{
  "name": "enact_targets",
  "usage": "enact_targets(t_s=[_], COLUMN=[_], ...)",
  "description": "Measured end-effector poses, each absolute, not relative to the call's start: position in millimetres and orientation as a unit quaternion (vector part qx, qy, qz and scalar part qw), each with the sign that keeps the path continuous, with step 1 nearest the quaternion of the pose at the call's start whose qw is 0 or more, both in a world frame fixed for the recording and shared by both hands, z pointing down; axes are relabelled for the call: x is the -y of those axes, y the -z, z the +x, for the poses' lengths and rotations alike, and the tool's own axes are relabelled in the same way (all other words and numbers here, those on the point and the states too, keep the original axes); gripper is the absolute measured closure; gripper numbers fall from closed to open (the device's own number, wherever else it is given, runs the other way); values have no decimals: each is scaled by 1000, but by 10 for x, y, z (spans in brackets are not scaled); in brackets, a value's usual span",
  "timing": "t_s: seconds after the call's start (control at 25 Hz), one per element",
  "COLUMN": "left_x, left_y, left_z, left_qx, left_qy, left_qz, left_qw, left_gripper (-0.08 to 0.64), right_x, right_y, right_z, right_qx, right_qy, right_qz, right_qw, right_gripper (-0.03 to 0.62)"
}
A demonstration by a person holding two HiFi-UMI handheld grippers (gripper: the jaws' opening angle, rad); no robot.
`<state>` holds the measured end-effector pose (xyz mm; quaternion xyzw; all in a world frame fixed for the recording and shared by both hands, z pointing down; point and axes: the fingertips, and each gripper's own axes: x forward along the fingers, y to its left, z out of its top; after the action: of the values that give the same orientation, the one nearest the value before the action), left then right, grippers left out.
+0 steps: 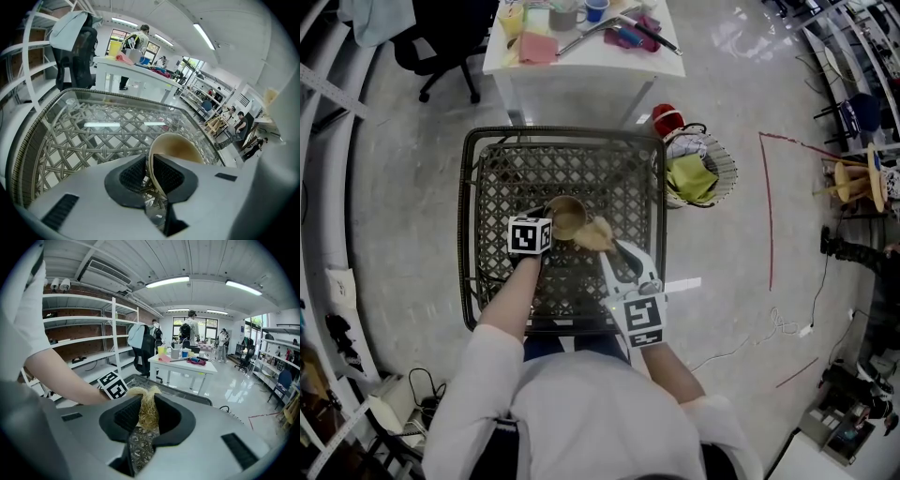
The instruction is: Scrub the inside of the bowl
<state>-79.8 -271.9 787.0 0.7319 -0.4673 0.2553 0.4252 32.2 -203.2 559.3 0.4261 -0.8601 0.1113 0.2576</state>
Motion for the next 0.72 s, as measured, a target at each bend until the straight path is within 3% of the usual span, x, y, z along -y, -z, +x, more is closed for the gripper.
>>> enact_targets(t_s=[0.72], left_x=[2712], left_y=[-7284], left_z=[-892], left_qx=[473], left_qy=[-219], left_qz=[767], left_qw=[375], left_gripper=[518], right_x=[1953], right_y=[-5384], right_z=[251], right_qx=[866], right_qy=[-94], right_qz=[430], right_qw=[237], right_gripper=[502])
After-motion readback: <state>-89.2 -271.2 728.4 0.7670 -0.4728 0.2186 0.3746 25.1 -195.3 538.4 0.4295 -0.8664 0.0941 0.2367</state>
